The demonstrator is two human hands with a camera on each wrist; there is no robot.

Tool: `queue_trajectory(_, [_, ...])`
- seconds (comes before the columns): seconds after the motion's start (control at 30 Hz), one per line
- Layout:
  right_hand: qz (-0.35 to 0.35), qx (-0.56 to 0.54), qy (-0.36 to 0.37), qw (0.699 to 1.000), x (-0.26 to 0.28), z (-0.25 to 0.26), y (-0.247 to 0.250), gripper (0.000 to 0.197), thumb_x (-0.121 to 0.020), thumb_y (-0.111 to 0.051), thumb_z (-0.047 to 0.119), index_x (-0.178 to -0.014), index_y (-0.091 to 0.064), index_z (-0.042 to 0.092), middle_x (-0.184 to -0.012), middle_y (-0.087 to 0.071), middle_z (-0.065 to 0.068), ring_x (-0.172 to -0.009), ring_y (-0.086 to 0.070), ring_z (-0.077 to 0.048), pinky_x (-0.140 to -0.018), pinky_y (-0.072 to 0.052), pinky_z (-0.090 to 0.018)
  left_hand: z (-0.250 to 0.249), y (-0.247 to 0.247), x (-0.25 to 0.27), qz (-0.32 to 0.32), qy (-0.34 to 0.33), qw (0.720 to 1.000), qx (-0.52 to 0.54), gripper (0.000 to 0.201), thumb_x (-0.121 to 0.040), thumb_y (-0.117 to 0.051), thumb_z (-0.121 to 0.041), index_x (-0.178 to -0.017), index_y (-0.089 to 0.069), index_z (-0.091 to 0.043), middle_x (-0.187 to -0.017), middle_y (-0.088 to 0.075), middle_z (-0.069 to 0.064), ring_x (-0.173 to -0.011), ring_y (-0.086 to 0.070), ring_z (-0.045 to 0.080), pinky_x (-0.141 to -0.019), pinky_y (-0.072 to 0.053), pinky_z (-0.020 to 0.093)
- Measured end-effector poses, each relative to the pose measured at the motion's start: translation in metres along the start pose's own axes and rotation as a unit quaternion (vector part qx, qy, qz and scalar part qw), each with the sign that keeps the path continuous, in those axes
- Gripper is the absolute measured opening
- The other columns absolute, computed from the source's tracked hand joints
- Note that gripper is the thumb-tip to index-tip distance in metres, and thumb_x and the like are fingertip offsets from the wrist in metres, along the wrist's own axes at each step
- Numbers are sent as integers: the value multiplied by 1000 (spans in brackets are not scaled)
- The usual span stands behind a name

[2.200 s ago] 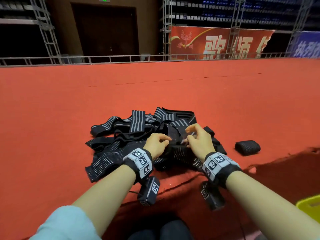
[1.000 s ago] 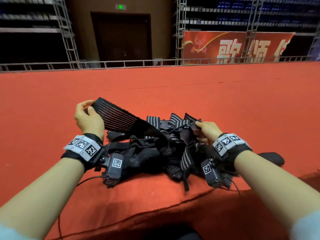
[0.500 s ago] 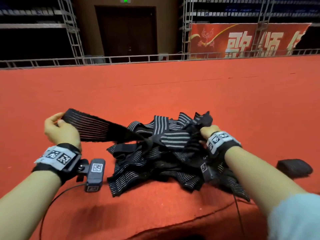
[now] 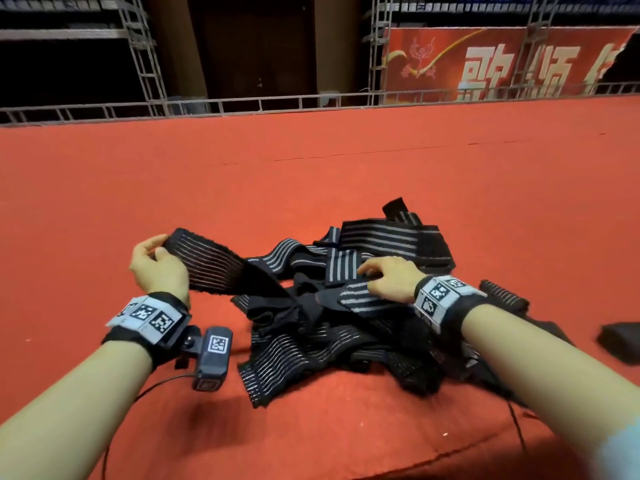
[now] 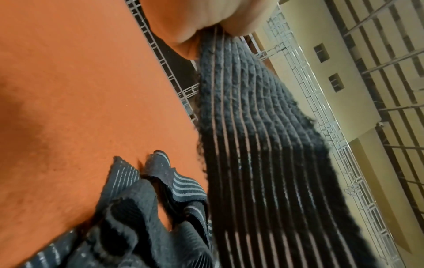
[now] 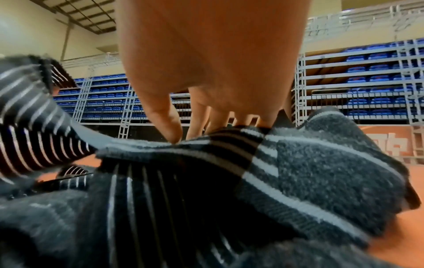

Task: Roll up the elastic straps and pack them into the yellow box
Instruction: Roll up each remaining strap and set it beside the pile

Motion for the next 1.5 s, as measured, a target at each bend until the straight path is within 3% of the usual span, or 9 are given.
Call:
queue_trajectory(0.23, [-143,-104,4,984,7,-11,40,14,-87,-68,18,-100,-73,13,-98,-70,2,-91,-59,-9,-78,-35,-11,23,21,-12,-38,70,997,-2,33,-95,-36,-9,-107,-65,-20,-100,-66,7,-86,-62,21,-80,-54,33])
queue_trajectory(0.43, [-140,-243,-57,958,-21,-37,51,21,-92,-61,10,-112,-66,3,-103,-63,-2,-99,-56,-14,-98,-40,-26,28,45,-4,-115,135,984,29,36,-91,-38,-8,-99,-64,-32,-89,-64,0,-84,-67,24,-76,-58,38])
queue_trajectory(0.57, [-158,-299,-114,934,-13,-93,54,15,-94,-56,6,-90,-69,12,-98,-67,-6,-95,-57,-19,-99,-43,-34,22,86,-18,-197,137,969,62,39,-82,-45,-5,-110,-64,-23,-97,-63,2,-89,-65,23,-82,-54,33])
queue_trajectory(0.7, [-168,-325,-144,920,-11,-127,62,17,-93,-57,11,-107,-66,10,-118,-65,-15,-111,-58,-27,-106,-41,-42,-11,68,-13,-36,-15,999,-22,30,-89,-42,-7,-107,-66,-13,-108,-66,15,-101,-61,31,-90,-47,32])
queue_trajectory(0.83, [-118,-388,-49,913,5,-58,62,17,-92,-53,-1,-91,-64,11,-90,-64,-3,-96,-55,-21,-94,-41,-36,-33,8,45,125,-65,989,-36,28,-91,-41,-2,-98,-67,-10,-102,-65,5,-102,-59,22,-91,-42,25])
queue_trajectory(1.1, [-59,-451,52,889,47,-4,60,30,-95,-43,-5,-100,-66,13,-88,-68,1,-72,-66,-1,-74,-51,-20,-56,-77,181,424,-166,885,-95,13,-91,-64,-24,-90,-75,-16,-88,-72,-9,-86,-63,3,-84,-44,16])
queue_trajectory(1.17, [-64,-460,50,884,54,2,59,31,-94,-43,-7,-92,-66,14,-81,-67,2,-67,-65,0,-69,-52,-14,-60,-86,200,449,-168,873,-88,19,-92,-62,-27,-88,-76,-16,-85,-72,-12,-82,-62,-2,-79,-44,13])
queue_trajectory(1.27, [-49,-425,67,901,63,11,51,24,-90,-53,-2,-88,-69,17,-83,-68,-1,-79,-63,-13,-84,-49,-28,-62,-93,213,468,-117,875,-54,26,-94,-60,-29,-72,-72,-21,-62,-65,-18,-63,-53,-8,-63,-43,20])
queue_trajectory(1.5, [-20,-320,148,935,74,28,43,16,-86,-70,14,-93,-72,28,-101,-73,5,-99,-66,-6,-94,-47,-23,-73,-91,234,518,-103,845,-89,61,-86,-56,-60,-59,-61,-6,-52,-50,2,-52,-44,11,-58,-38,27])
Point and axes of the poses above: each hand's wrist, its own x-axis away from the middle knuckle, its own y-axis out of the back of the hand, z = x × y, the point moved 8 cm from there along -x, towards the middle knuckle
